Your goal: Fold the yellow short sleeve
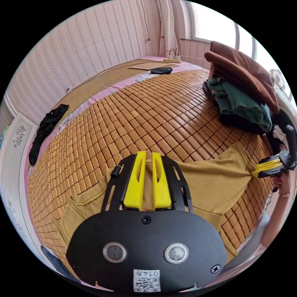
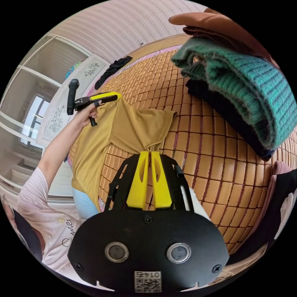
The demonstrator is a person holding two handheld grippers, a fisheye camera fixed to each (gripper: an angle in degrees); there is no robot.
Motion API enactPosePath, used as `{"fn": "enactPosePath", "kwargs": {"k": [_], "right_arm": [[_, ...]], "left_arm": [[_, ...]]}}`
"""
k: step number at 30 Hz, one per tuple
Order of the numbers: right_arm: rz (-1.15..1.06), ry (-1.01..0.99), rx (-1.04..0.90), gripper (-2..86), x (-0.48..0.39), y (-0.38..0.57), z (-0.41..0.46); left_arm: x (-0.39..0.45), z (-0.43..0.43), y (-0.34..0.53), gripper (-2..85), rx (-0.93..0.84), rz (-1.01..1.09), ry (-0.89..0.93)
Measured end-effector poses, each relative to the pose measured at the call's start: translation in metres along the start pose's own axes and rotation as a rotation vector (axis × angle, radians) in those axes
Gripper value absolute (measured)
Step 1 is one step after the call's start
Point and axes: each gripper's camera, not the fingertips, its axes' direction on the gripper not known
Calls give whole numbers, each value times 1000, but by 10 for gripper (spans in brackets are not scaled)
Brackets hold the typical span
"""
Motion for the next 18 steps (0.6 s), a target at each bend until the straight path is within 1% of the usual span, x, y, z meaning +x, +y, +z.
{"fn": "enactPosePath", "kwargs": {"k": [1, 3, 4, 6, 8, 10, 12, 13, 14, 16, 18], "right_arm": [[0, 6, 1, 6, -1, 0, -1], [5, -2, 6, 7, -1, 1, -4], [7, -12, 10, 7, 0, 2, -7], [9, -27, 14, 7, 2, 5, -10], [6, -43, 20, 7, 3, 8, -13], [8, -49, 31, 7, 3, 12, -18], [9, -44, 34, 7, 3, 15, -21], [12, -41, 40, 8, 3, 18, -24], [13, -41, 44, 8, 4, 19, -25], [31, -40, 72, 9, 8, 25, -32], [45, -47, 97, 11, 11, 29, -36]], "left_arm": [[7, -14, -6, 25, 40, 34, -17], [30, -31, -18, 17, 85, 135, 3], [51, -37, -26, 13, 88, 219, 60], [91, -37, -37, 17, 69, 326, 153], [150, -26, -46, 37, 38, 463, 239], [186, -11, -51, 51, 9, 534, 228], [210, 12, -57, 53, -73, 569, 210], [217, 24, -60, 36, -122, 587, 240], [211, 21, -63, 6, -91, 569, 273], [202, 23, -66, -4, -110, 546, 237], [185, 16, -62, -7, -56, 519, 226]]}}
